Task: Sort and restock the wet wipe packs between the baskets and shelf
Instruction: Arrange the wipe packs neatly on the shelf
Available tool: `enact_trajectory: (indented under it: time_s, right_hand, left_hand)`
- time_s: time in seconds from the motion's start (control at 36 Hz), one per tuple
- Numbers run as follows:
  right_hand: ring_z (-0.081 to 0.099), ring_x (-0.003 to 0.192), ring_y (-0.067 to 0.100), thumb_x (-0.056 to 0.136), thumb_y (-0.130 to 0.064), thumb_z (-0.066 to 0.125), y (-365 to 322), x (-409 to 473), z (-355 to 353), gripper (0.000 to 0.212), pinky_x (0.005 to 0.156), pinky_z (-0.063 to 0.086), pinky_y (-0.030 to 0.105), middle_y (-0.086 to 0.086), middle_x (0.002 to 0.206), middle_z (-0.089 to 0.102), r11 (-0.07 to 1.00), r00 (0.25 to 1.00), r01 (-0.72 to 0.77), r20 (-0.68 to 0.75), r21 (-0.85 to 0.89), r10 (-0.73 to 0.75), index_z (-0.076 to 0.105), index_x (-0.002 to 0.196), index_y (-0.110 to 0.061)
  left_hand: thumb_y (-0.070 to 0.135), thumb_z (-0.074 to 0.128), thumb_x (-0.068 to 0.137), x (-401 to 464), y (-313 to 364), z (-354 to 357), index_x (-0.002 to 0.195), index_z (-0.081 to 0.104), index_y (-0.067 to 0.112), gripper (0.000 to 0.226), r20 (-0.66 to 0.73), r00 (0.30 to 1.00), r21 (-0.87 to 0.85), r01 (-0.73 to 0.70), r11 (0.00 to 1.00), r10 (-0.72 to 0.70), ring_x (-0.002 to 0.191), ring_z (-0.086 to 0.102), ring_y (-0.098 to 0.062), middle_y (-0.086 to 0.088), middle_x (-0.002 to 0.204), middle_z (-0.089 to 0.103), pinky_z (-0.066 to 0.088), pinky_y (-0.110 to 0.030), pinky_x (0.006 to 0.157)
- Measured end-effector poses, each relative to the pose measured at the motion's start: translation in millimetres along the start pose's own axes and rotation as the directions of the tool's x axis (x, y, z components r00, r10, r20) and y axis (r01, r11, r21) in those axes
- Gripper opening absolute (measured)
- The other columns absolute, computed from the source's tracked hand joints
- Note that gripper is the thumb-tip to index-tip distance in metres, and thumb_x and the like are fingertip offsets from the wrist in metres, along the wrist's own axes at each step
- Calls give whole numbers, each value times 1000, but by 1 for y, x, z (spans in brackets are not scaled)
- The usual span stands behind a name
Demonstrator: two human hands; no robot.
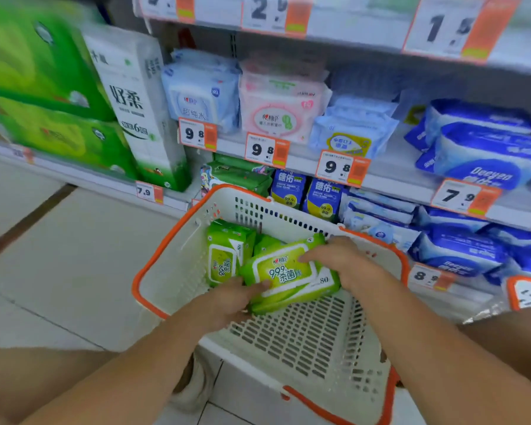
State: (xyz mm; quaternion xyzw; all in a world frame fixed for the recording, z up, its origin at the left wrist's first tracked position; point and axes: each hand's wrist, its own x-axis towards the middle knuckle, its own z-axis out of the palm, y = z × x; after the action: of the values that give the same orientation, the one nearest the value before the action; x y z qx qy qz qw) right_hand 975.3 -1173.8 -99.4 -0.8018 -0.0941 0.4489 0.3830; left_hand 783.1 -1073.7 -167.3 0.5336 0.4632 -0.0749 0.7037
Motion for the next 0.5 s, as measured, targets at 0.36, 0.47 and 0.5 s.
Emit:
enact_trajectory:
  time_s: [0.36,0.47,0.5]
  right_hand:
    - [51,92,-26,90,-18,73,-162,-176,-45,54,87,44,11,-28,116,55,545,545,838,-124,36,-829,45,132,-38]
    - [62,107,0,91,-14,71,-173,-190,-55,48,93,49,27,-17,118,65,529,526,848,-185,39,-830,49,129,-33]
    - [64,110,5,91,-14,71,-175,-191,-58,49,97,51,32,-13,119,67,532,527,846,-194,31,-828,51,132,-32]
  left_hand:
    - [24,66,93,-196,206,-31,128,29,27,51,-384,467,229,-788,572,797,83,61,1,3,116,60,51,-11,64]
    - [20,60,97,-218,238,-25,143,23,21,60,-327,439,265,-808,527,837,82,51,13,5,130,51,46,-4,56]
    - [19,60,97,-220,242,-24,144,22,22,60,-318,438,262,-812,522,841,82,48,16,7,130,49,45,-2,56]
